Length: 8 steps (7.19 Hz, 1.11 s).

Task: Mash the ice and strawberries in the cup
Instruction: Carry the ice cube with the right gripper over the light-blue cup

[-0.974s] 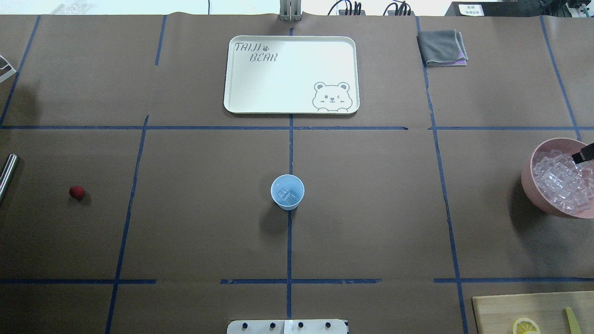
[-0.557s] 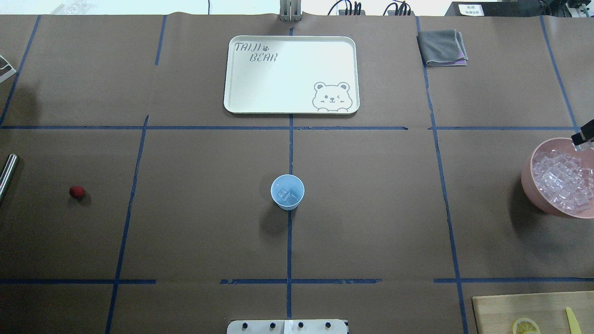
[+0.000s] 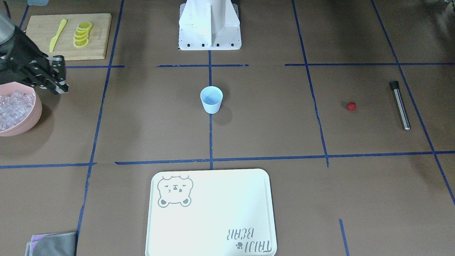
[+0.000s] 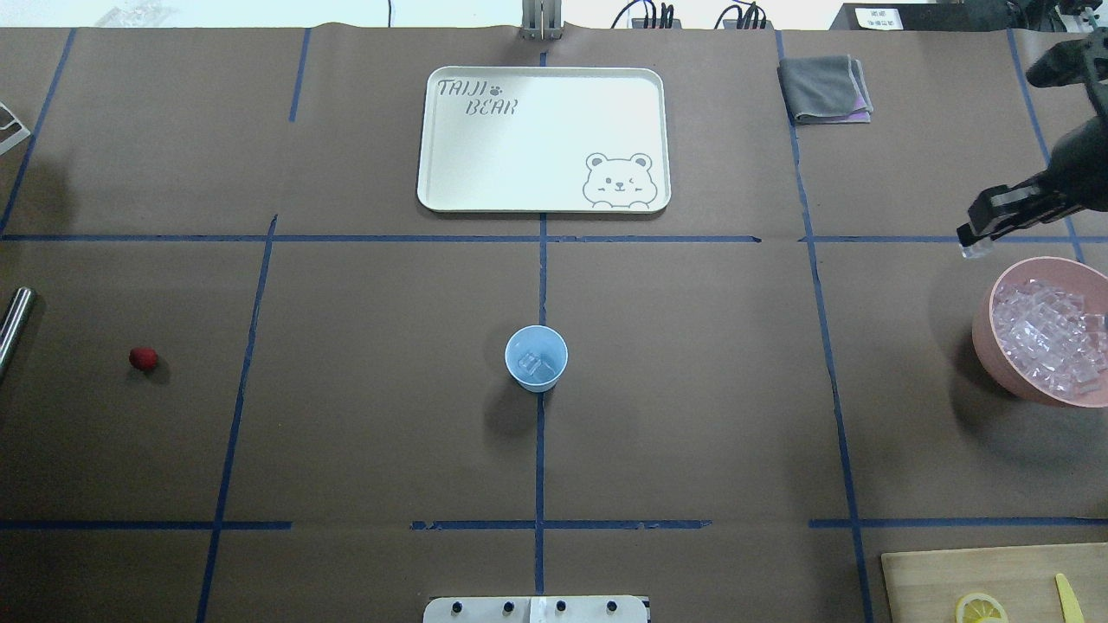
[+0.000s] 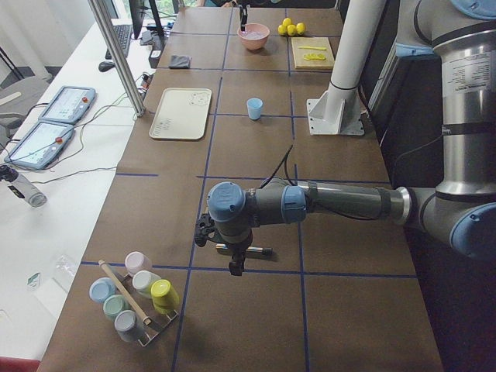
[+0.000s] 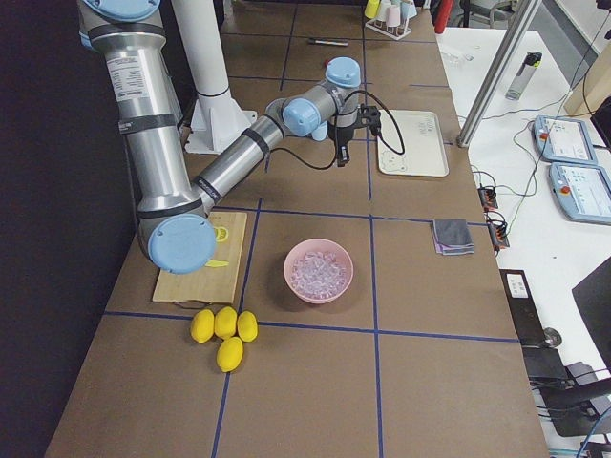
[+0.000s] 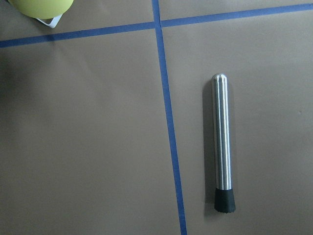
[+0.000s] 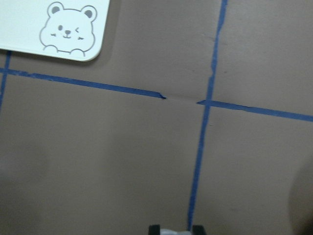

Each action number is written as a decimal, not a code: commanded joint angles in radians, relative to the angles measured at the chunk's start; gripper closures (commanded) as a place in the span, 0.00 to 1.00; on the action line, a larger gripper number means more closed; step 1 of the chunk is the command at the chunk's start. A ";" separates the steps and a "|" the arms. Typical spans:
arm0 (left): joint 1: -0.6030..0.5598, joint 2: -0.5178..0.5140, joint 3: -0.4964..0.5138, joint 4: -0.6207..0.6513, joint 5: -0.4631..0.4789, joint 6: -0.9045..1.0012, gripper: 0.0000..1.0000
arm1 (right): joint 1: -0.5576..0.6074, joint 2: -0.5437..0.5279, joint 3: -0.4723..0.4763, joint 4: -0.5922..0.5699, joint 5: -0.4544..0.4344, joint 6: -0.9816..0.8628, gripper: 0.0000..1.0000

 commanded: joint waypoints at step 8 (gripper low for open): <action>0.000 -0.003 -0.006 0.000 0.000 0.000 0.00 | -0.539 0.644 -0.412 -0.106 -0.471 0.669 1.00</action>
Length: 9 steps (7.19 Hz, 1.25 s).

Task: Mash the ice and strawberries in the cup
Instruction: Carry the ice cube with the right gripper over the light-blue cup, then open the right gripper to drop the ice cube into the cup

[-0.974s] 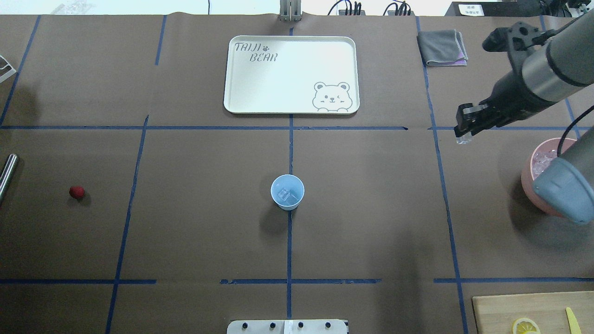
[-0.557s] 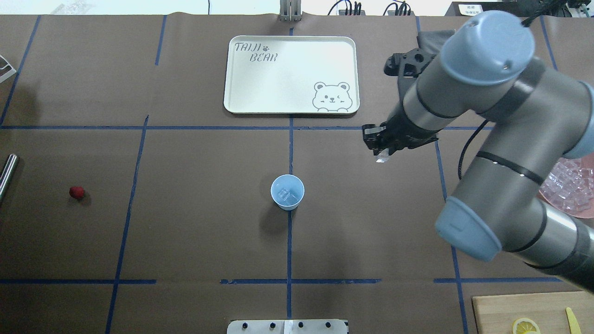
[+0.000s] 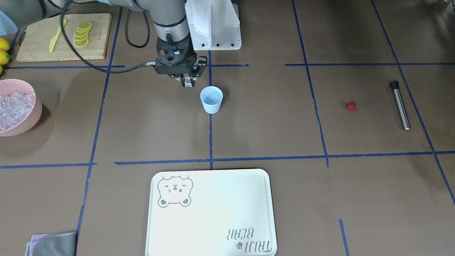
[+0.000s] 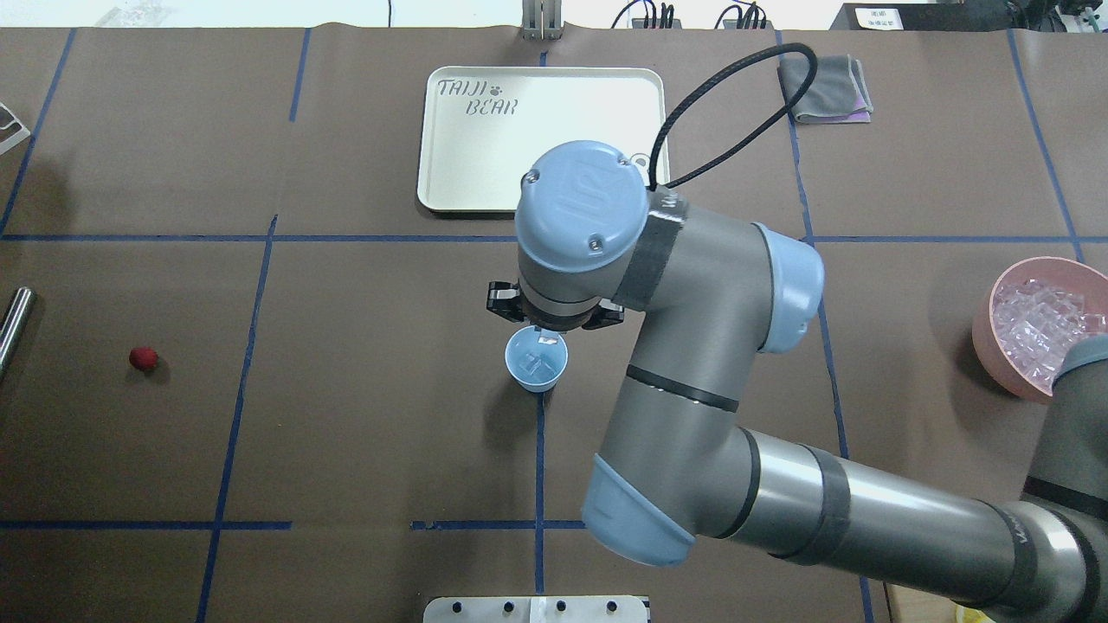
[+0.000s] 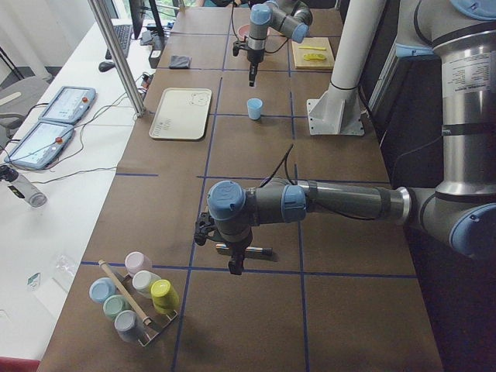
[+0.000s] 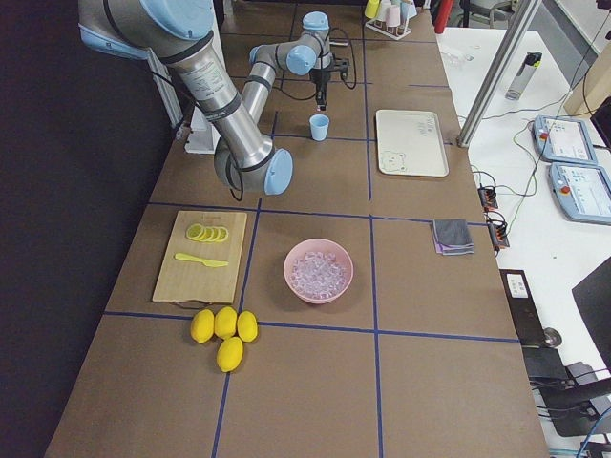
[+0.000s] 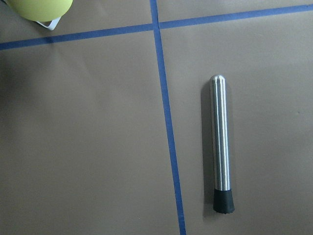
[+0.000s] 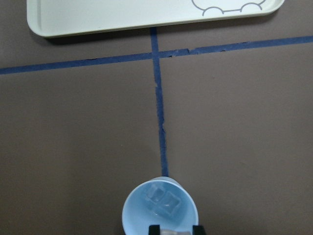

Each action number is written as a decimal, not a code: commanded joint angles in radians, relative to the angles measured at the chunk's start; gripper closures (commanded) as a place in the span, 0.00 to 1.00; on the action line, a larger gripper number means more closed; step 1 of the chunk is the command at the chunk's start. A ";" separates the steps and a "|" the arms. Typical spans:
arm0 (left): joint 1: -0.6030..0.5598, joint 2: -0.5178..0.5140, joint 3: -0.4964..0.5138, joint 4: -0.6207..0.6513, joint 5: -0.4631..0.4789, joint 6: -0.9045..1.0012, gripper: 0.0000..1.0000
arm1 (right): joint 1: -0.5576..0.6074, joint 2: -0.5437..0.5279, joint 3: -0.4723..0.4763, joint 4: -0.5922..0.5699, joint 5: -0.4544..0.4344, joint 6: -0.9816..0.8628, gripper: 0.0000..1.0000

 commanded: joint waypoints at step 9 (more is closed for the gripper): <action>0.006 -0.006 0.002 -0.002 -0.002 0.000 0.00 | -0.040 0.027 -0.071 0.002 -0.052 0.023 0.03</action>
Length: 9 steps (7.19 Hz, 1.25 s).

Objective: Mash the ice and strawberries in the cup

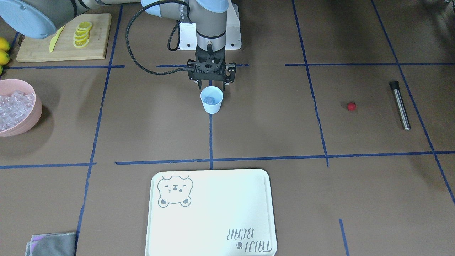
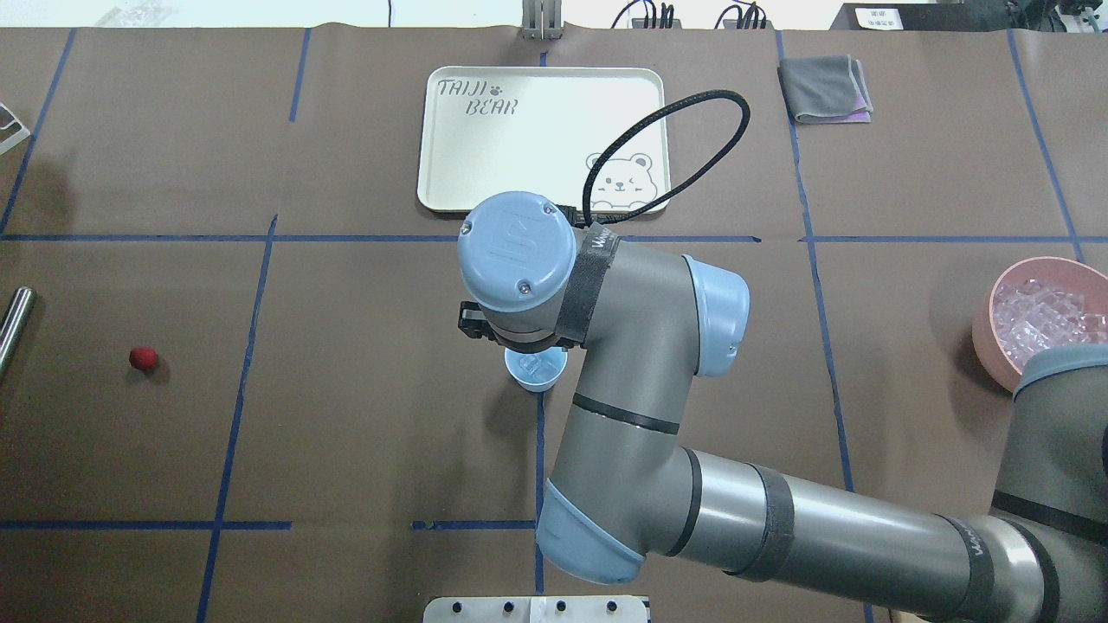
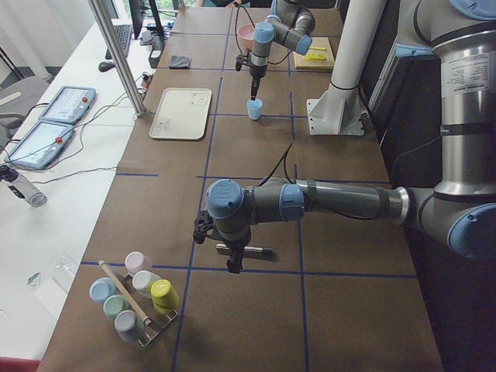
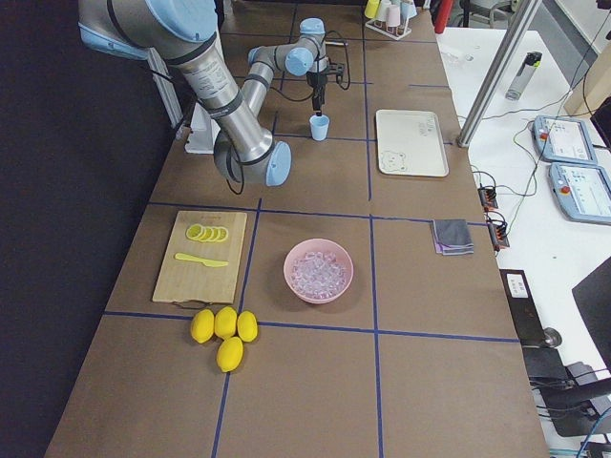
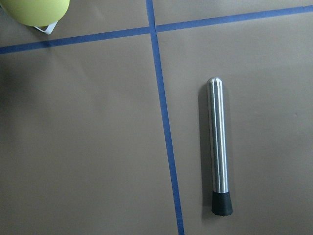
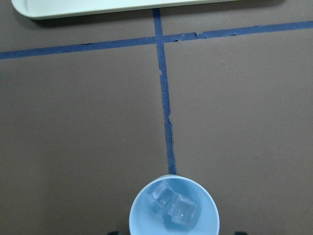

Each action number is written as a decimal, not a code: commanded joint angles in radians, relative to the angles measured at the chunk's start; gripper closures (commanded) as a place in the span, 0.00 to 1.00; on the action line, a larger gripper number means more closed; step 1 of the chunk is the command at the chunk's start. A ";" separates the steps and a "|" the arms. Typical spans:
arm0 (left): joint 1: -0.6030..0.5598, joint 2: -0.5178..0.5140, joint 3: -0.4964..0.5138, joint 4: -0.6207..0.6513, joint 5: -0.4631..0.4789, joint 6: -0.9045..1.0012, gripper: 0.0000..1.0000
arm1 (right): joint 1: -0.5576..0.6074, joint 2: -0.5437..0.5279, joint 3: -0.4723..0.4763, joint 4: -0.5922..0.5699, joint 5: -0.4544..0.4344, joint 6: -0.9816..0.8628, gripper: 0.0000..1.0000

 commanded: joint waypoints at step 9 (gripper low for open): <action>0.006 -0.058 -0.001 -0.018 0.010 -0.011 0.00 | 0.635 -0.626 0.284 0.000 0.463 -1.015 0.02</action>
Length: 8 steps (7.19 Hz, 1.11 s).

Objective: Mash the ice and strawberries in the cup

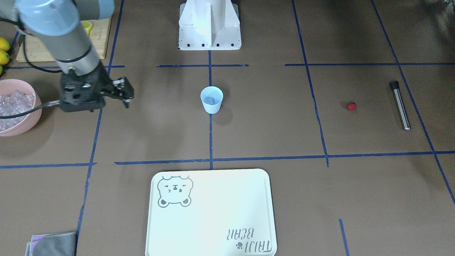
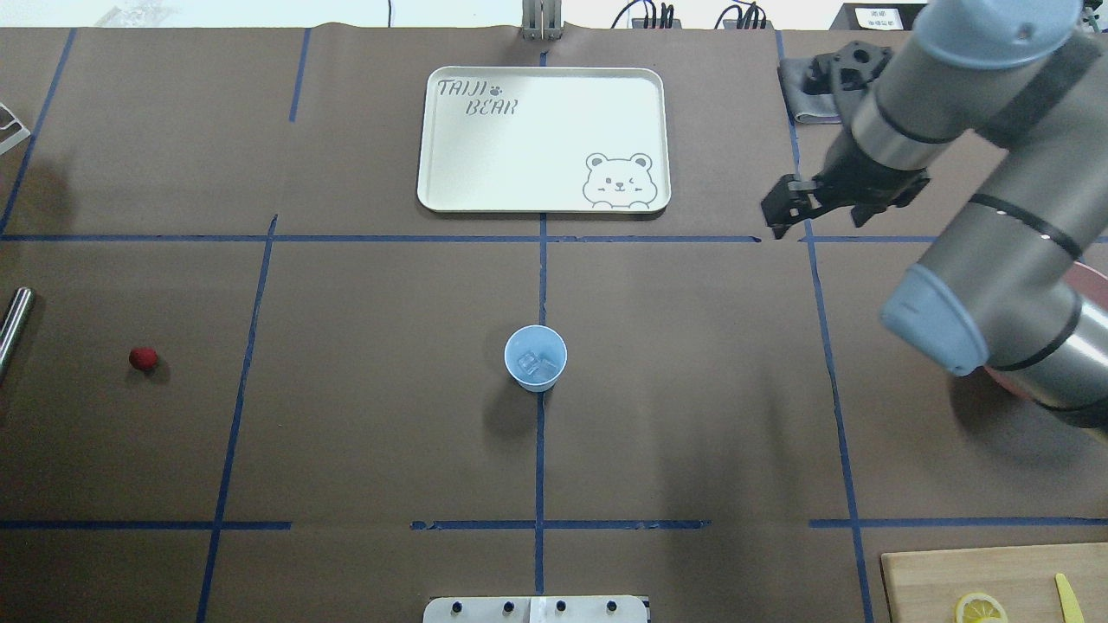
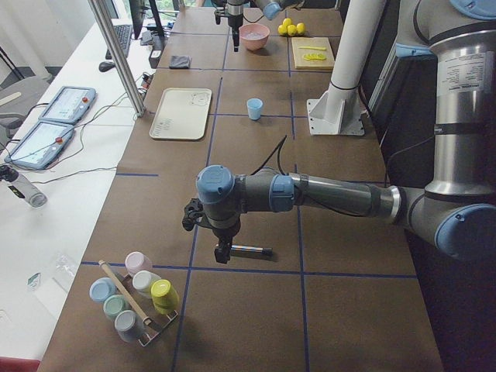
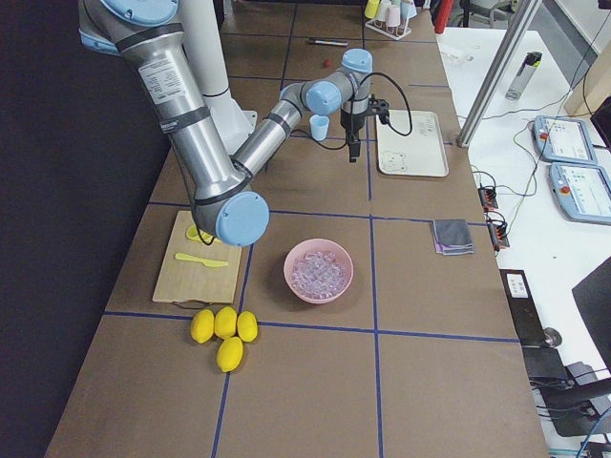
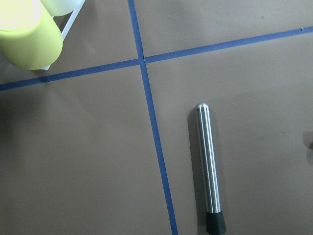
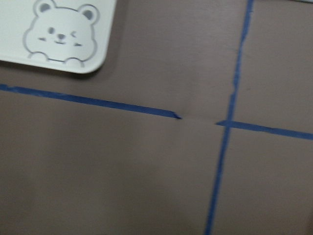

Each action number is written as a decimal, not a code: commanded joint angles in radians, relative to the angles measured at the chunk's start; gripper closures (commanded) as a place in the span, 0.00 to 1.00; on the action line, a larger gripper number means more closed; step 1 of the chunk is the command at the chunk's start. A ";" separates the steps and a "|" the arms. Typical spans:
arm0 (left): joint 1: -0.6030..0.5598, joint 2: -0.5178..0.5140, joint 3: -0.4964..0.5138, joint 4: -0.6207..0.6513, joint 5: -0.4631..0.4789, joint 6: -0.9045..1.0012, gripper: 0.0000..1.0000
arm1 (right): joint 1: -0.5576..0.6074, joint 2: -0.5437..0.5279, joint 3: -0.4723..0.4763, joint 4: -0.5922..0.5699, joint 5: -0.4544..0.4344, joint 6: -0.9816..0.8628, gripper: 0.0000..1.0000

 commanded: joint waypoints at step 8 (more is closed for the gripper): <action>0.005 -0.020 0.001 -0.073 -0.002 -0.006 0.00 | 0.697 -0.606 -0.072 0.004 0.166 -0.883 0.01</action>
